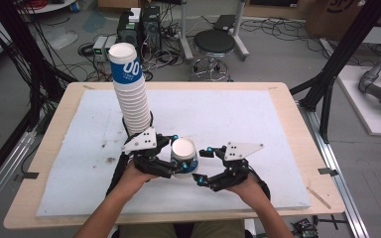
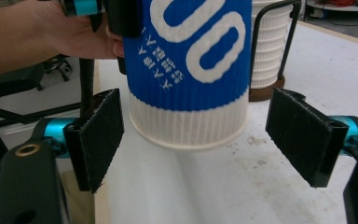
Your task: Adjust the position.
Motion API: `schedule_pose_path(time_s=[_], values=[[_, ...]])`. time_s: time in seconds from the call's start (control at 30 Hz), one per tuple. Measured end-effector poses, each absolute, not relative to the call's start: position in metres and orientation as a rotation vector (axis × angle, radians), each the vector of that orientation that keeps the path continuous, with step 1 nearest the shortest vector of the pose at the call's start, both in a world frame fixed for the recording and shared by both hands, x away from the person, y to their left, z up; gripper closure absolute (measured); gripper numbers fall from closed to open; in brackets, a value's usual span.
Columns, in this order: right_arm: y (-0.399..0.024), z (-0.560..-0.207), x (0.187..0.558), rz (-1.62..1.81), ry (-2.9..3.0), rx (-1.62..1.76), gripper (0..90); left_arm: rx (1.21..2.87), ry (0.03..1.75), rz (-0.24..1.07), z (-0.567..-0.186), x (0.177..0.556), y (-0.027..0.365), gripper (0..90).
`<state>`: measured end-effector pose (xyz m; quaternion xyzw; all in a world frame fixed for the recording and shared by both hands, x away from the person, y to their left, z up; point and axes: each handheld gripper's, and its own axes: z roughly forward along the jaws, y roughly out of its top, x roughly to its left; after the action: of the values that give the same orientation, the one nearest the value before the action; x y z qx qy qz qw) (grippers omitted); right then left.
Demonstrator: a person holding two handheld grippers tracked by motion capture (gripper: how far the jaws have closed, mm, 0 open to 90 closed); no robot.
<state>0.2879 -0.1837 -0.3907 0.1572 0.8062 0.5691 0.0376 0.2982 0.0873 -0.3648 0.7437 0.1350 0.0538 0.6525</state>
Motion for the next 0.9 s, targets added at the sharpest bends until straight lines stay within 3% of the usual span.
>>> schedule_pose_path(time_s=[0.67, 0.9], values=[[-0.171, -0.397, 0.288, 1.799, 2.487, 0.424, 18.3, 1.667, 0.25, 0.097, -0.363, 0.293, 0.073, 28.9], [-0.176, -0.393, 0.287, 1.775, 2.483, 0.399, 25.9, 1.663, 0.241, 0.103, -0.363, 0.294, 0.073, 29.6]])
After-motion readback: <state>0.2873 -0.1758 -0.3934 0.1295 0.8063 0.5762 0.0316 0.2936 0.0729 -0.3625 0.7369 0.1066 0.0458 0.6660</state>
